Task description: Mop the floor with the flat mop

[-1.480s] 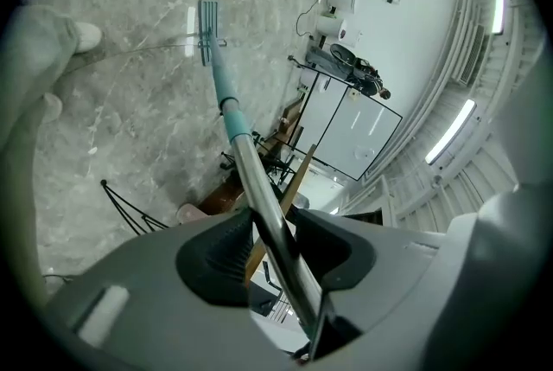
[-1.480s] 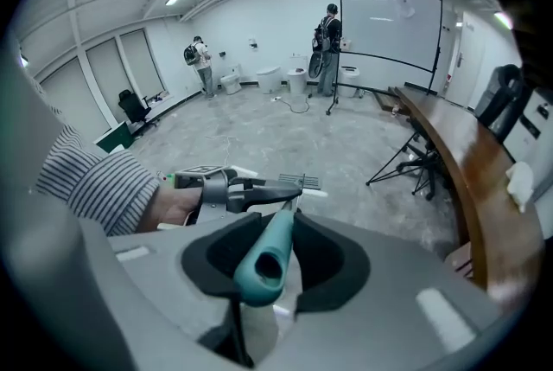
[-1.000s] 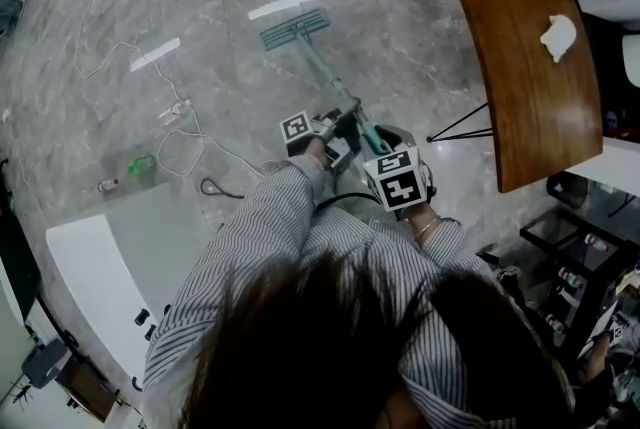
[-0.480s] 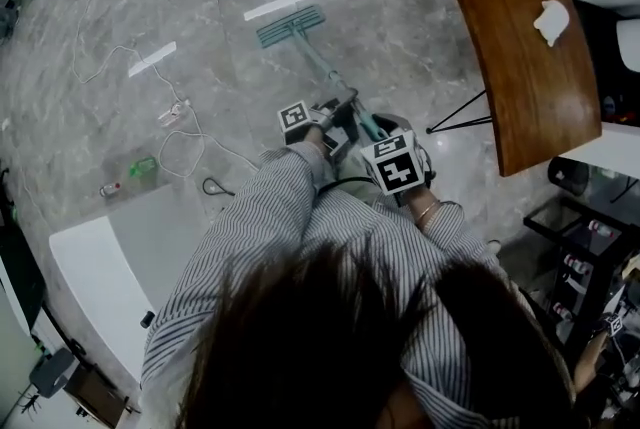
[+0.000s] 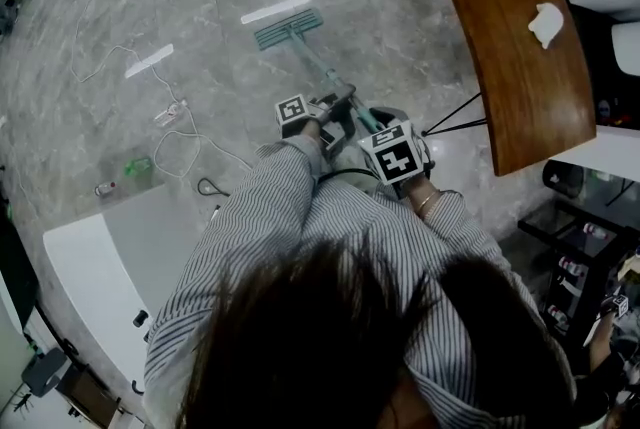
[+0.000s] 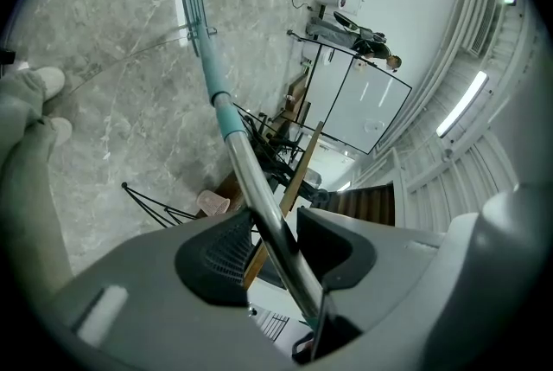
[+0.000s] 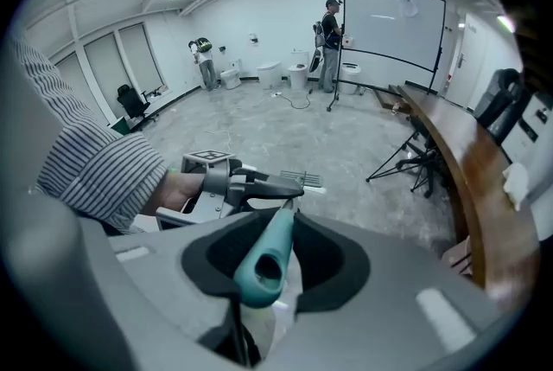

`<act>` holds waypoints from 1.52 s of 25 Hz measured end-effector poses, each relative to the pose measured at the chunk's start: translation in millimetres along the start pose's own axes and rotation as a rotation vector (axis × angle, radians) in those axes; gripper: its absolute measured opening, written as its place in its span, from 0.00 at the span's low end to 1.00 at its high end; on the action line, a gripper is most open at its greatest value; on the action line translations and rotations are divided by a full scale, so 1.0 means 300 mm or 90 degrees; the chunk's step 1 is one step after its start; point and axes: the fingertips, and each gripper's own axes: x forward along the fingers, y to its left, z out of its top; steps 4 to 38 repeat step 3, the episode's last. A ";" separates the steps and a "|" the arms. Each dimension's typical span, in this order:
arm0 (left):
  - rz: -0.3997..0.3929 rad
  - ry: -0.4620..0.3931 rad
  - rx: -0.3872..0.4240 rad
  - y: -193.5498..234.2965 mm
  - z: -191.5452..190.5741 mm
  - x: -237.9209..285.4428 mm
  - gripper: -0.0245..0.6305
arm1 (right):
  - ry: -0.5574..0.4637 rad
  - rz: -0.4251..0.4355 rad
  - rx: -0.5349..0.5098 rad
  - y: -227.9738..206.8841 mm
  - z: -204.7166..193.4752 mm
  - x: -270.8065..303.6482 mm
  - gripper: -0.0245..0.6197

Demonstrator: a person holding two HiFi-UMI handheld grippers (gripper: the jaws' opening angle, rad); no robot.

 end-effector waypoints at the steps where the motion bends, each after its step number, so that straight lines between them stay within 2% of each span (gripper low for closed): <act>1: 0.000 0.001 0.002 -0.004 0.001 0.002 0.27 | -0.001 0.000 -0.001 -0.002 0.004 -0.001 0.22; 38: 0.002 0.002 0.006 -0.012 0.004 0.004 0.27 | -0.002 0.001 -0.003 -0.004 0.011 0.000 0.22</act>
